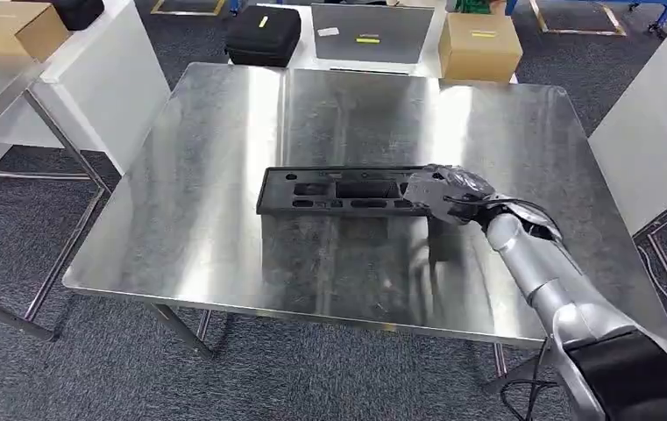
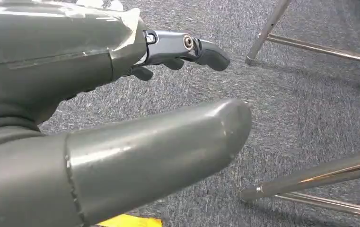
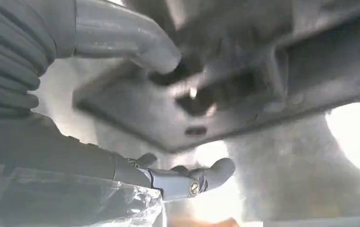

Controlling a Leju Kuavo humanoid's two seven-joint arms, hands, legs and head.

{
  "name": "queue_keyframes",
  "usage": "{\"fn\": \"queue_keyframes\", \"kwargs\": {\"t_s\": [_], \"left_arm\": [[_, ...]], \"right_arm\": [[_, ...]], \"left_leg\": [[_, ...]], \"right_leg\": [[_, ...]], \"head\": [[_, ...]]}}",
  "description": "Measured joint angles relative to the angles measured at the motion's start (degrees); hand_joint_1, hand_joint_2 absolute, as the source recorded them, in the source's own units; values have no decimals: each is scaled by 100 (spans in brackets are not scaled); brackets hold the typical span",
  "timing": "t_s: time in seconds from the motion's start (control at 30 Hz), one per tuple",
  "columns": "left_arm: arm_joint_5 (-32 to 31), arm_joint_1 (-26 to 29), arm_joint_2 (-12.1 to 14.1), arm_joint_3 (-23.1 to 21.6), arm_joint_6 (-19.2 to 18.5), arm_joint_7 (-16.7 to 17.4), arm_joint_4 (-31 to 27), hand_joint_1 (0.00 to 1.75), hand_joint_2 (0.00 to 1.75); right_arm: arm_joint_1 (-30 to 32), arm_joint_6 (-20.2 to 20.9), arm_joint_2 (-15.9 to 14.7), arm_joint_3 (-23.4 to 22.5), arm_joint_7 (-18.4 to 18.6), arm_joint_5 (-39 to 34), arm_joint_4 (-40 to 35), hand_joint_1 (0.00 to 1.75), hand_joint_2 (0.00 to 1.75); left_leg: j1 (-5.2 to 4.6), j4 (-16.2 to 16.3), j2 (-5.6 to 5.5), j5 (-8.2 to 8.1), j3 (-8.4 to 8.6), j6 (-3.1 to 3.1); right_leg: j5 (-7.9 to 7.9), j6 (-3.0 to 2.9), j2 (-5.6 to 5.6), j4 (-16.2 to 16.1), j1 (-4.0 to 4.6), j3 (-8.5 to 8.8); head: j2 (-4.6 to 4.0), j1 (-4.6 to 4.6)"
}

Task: Take the parts from the cabinet and place them on the table.

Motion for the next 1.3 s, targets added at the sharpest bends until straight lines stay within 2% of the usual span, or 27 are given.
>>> {"fn": "queue_keyframes", "kwargs": {"t_s": [0.2,0.8,0.93,1.1,1.3], "left_arm": [[11,0,2,0,0,0,0,0,0],[55,28,2,2,13,0,-11,0,0],[85,64,0,4,17,0,-31,0,0],[116,123,-4,11,-7,0,-92,0,0],[278,131,-76,122,-17,0,-160,0,0]], "right_arm": [[-460,252,-116,24,-4,-11,101,0,175],[-989,243,-175,190,-57,-9,407,0,175],[-1033,-78,-237,212,96,-13,433,0,175],[-1174,-826,-479,149,332,-44,457,0,175],[-1089,-1707,-982,-37,542,109,488,0,175]], "left_leg": [[4,0,-1,0,-20,0],[5,0,-3,0,-29,0],[4,0,-8,0,-29,0],[4,1,-17,0,-33,0],[2,3,-43,0,-41,2]], "right_leg": [[0,0,-1,0,2,-18],[0,0,-1,1,2,-25],[0,0,-3,0,2,-27],[0,0,-12,0,1,-30],[-1,1,-39,-2,1,-32]], "head": [[0,-2],[0,-2],[0,-2],[0,-2],[0,-2]]}}
